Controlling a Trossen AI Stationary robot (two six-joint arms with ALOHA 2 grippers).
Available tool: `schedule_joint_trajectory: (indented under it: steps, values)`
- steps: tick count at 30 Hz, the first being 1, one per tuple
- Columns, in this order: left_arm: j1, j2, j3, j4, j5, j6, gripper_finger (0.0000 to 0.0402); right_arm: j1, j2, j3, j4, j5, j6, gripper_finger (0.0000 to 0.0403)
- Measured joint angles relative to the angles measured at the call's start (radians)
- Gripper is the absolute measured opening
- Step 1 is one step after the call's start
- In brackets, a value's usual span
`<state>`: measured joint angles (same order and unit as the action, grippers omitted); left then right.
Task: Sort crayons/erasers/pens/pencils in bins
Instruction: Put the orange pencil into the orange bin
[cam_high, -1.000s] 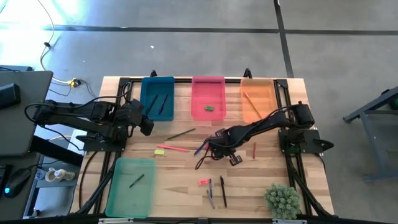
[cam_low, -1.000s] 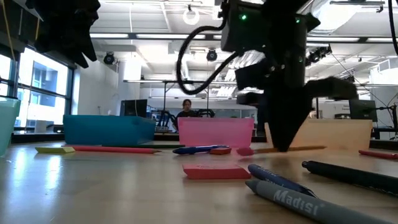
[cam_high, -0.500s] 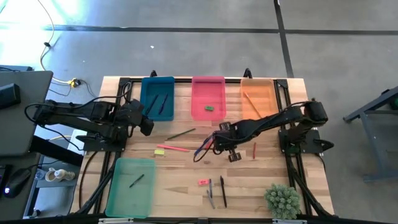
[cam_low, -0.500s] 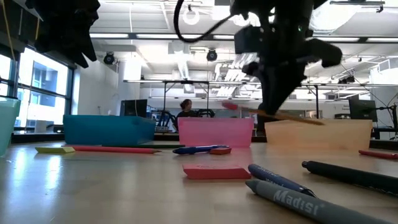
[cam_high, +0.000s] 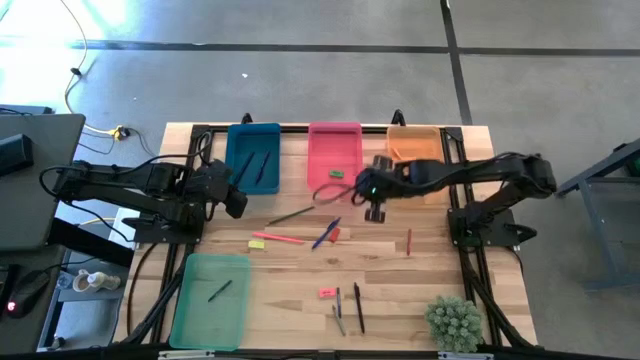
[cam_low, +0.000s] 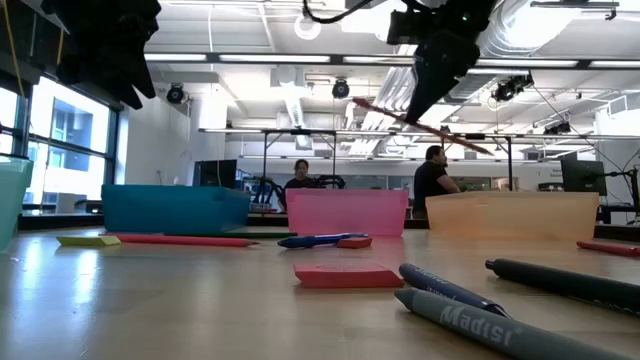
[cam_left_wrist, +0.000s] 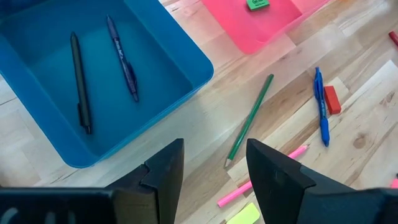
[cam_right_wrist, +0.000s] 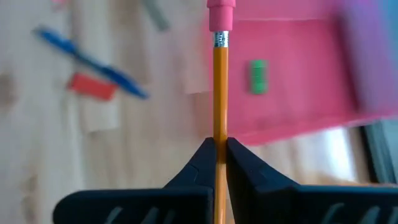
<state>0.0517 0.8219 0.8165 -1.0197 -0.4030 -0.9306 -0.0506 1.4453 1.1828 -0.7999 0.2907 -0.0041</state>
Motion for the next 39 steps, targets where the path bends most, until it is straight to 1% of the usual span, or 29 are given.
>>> schedule_joint_trajectory:
  steps: [4,12,15,19,24,27,29,39]
  values:
    - [0.000,0.000,0.000,-0.001,0.000,0.000,0.0161,-0.087,-0.081,0.000,-0.006,0.048,-0.003,0.0003]
    - [0.000,0.000,0.000,-0.001,0.000,-0.035,0.0161,-0.265,-0.227,0.001,-0.009,0.055,-0.027,0.0003]
    - [0.000,0.000,0.000,-0.001,0.000,-0.035,0.0161,-0.327,-0.268,0.001,-0.019,0.077,-0.046,0.0003]
    - [0.000,0.000,0.000,-0.001,-0.001,-0.035,0.0161,-0.414,-0.309,-0.018,-0.019,0.078,-0.064,0.0003]
    - [0.000,0.000,0.000,0.000,-0.007,-0.035,0.0161,-0.514,-0.322,-0.116,0.015,0.072,-0.068,0.0003]
    - [0.000,0.000,0.000,0.000,-0.027,-0.035,0.0161,-0.565,-0.322,-0.191,0.082,0.014,-0.083,0.0003]
    - [0.000,0.000,0.000,0.000,-0.037,-0.035,0.0161,-0.592,-0.321,-0.242,0.142,-0.024,-0.081,0.0003]
    - [0.000,0.000,0.000,0.000,-0.051,-0.026,0.0161,-0.695,-0.321,-0.463,0.277,-0.087,-0.047,0.0003]
